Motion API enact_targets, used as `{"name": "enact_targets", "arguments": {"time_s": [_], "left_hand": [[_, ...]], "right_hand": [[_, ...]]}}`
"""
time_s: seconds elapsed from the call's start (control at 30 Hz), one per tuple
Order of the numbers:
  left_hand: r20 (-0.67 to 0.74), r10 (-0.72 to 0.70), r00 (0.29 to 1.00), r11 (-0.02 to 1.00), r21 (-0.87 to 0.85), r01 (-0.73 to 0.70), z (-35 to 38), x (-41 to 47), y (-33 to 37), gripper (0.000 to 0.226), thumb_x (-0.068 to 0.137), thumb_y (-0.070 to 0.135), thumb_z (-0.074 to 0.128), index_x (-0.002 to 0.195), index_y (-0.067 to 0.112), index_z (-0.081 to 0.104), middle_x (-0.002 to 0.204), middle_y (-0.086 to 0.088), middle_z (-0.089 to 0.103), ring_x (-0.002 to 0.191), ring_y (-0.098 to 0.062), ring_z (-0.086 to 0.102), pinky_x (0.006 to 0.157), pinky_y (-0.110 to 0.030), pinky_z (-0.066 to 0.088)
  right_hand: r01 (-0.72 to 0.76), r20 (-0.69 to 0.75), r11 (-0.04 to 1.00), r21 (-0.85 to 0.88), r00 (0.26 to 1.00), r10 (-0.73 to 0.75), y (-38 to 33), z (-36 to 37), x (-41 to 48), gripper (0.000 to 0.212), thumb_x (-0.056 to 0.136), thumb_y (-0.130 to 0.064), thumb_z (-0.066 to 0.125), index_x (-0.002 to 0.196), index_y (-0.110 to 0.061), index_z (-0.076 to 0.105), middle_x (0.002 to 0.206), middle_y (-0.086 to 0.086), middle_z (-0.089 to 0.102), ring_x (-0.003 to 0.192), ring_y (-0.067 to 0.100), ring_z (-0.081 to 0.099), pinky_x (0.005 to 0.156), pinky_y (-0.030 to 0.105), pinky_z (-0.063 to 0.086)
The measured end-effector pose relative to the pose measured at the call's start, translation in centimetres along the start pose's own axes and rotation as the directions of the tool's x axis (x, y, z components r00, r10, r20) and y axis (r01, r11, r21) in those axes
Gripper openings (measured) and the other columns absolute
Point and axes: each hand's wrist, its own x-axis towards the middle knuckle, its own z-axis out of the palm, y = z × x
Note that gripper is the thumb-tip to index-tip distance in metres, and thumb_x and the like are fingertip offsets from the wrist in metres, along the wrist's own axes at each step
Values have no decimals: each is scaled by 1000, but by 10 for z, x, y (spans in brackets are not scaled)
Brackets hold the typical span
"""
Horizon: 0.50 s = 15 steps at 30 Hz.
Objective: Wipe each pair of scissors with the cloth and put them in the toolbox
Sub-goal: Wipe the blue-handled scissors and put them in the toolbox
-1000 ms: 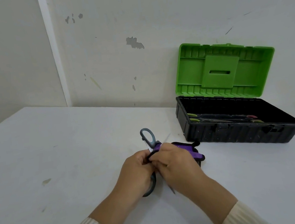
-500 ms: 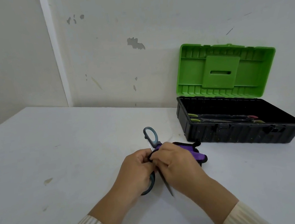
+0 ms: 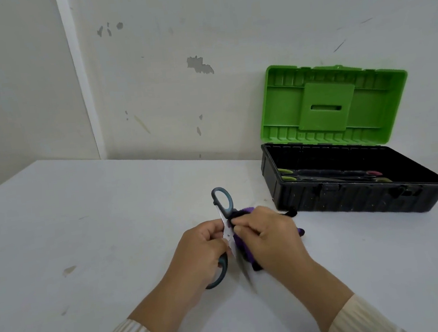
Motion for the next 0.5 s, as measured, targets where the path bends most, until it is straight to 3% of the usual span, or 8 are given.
{"name": "enact_targets", "arguments": {"time_s": [0.07,0.13,0.2,0.27,0.37,0.43,0.5], "left_hand": [[23,14,1000,1000,17,-15,-1,0,1,35,82,-8,48,90,15,73,78,-11,52,70,-23,41,65,-35,33],[47,18,999,1000,10,-19,-2,-1,2,42,82,-10,48,81,22,75,75,-11,47,70,-24,38,64,-33,33],[50,11,999,1000,22,-12,-1,-2,3,49,82,-10,48,72,29,76,74,-10,43,69,-23,38,64,-31,34],[55,8,998,1000,23,-9,0,-2,4,48,83,-9,48,71,28,75,72,-10,44,64,-21,40,61,-26,36],[0,-16,1000,1000,-18,16,-2,1,3,60,85,-9,49,60,40,74,75,-7,51,70,-21,46,69,-28,39],[-15,-17,1000,999,-34,17,-2,2,1,53,85,-8,50,63,35,74,76,-10,49,74,-23,42,71,-34,33],[-3,-9,1000,999,-34,8,-2,2,-1,40,83,-8,50,73,23,73,72,-10,47,73,-24,38,68,-34,30]], "right_hand": [[-9,-3,1000,22,1000,9,0,3,-2,16,86,-16,60,95,-20,72,87,-1,64,81,8,53,71,8,36],[-148,-97,986,72,983,154,12,-4,8,17,85,-18,60,96,-21,72,92,-1,65,87,10,56,74,10,36],[-298,-202,936,186,921,334,28,-16,16,16,85,-19,60,95,-21,72,97,0,68,94,14,59,85,19,40],[-332,-272,884,329,864,425,33,-27,13,15,86,-18,58,91,-27,70,95,-5,69,93,14,61,87,29,47],[-183,-299,893,412,898,323,14,-26,0,19,84,-12,62,84,-30,67,83,-15,66,80,1,60,79,19,48],[-83,-177,951,297,974,140,-1,-10,-8,13,80,-13,64,80,-24,70,76,-21,63,76,-8,56,74,3,40],[53,-44,987,150,998,-47,-6,8,-11,13,78,-20,61,82,-21,73,75,-13,66,79,-4,54,72,0,37]]}}
